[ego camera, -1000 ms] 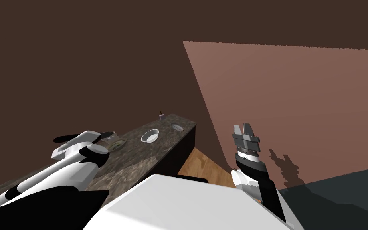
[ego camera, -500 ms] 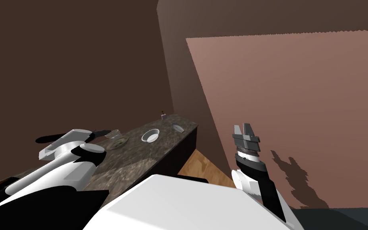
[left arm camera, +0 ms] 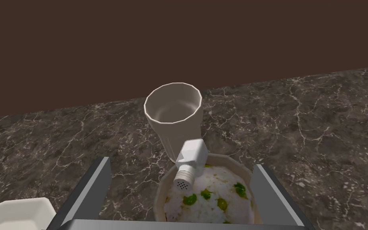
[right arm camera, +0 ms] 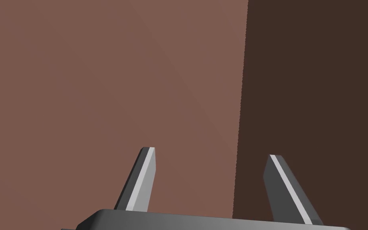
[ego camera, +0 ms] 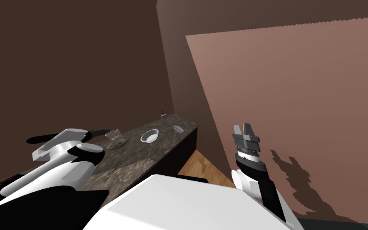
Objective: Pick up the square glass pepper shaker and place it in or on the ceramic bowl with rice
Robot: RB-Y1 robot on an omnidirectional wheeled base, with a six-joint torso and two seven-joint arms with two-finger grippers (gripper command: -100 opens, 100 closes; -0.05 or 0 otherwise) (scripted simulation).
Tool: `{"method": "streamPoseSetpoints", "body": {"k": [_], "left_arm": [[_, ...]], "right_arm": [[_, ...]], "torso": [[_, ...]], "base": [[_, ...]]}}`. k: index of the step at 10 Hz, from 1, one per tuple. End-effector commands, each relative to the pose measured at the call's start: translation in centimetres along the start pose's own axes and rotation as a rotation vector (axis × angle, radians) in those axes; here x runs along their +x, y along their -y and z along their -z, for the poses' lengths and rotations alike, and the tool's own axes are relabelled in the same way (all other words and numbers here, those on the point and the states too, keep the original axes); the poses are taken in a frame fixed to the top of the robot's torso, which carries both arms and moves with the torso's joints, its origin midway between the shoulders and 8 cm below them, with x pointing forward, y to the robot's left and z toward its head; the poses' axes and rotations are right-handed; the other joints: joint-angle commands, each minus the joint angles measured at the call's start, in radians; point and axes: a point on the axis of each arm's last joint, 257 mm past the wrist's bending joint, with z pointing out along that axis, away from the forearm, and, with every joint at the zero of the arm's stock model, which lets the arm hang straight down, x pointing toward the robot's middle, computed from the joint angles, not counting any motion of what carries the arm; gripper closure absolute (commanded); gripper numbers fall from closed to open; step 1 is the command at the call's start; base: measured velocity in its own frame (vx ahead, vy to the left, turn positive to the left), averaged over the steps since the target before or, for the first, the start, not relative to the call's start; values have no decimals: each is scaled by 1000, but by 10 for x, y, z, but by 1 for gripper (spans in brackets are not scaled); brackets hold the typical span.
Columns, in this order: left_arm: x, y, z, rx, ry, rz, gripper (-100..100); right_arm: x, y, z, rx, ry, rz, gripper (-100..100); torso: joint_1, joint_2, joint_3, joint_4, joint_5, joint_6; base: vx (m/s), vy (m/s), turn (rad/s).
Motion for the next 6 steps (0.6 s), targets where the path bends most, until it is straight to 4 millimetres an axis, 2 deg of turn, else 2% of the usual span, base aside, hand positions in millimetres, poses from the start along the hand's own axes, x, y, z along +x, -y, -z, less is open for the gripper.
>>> {"method": "streamPoseSetpoints", "body": {"k": [1, 6], "left_arm": [[0, 0, 0, 0, 0, 0, 0], [0, 0, 0, 0, 0, 0, 0]], "right_arm": [[0, 0, 0, 0, 0, 0, 0], [0, 0, 0, 0, 0, 0, 0]], "torso": [[0, 0, 0, 0, 0, 0], [1, 1, 1, 0, 0, 0]], "base": [[0, 0, 0], [0, 0, 0]]}}
